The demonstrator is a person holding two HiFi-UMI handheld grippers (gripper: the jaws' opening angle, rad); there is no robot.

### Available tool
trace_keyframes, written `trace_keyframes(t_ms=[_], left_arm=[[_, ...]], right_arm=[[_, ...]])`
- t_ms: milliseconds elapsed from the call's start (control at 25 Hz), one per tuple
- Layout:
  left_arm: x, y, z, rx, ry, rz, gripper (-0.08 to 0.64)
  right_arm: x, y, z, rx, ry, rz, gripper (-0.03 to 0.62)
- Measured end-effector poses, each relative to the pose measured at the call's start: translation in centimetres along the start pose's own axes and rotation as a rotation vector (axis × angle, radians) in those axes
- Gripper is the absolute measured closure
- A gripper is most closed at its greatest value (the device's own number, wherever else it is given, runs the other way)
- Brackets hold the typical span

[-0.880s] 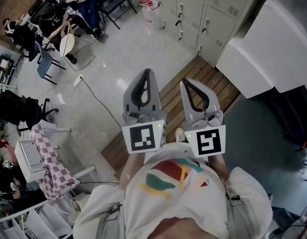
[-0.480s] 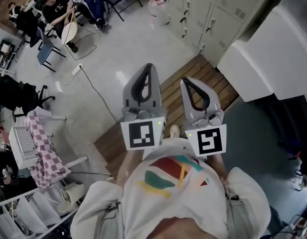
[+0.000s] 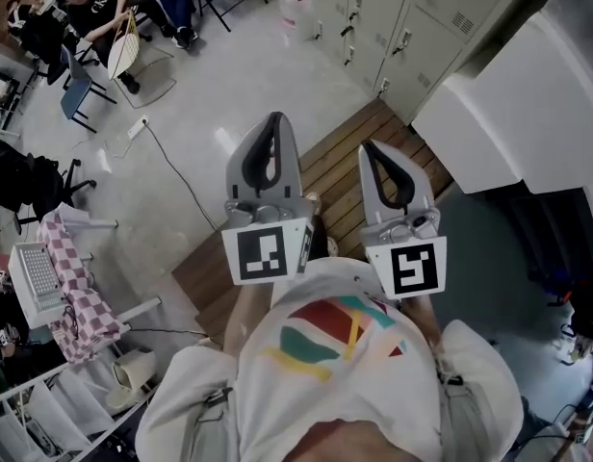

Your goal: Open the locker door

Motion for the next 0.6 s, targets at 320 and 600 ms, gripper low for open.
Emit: trace_keyframes(t_ms=[320, 600], left_arm=[[-6.7, -1.2, 1.4, 0.066, -0.043, -0.025, 0.545], [-16.6, -9.0, 5.8, 0.107, -0.083, -0.098, 0.545]], right_arm=[[-4.1, -1.5, -3.9, -0.001, -0.067, 0.042, 0.588], [-14.0, -8.2, -8.9, 0.085, -0.167, -0.024, 0.588]])
Point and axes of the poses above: the fingertips, and each gripper's own axes: x backward along the fingers, z to its left, y out of its top, the point moved 6 cm from there along x, backward along the fingers, and after that the axes turned 3 degrees about -y, right-handed, at the moved point
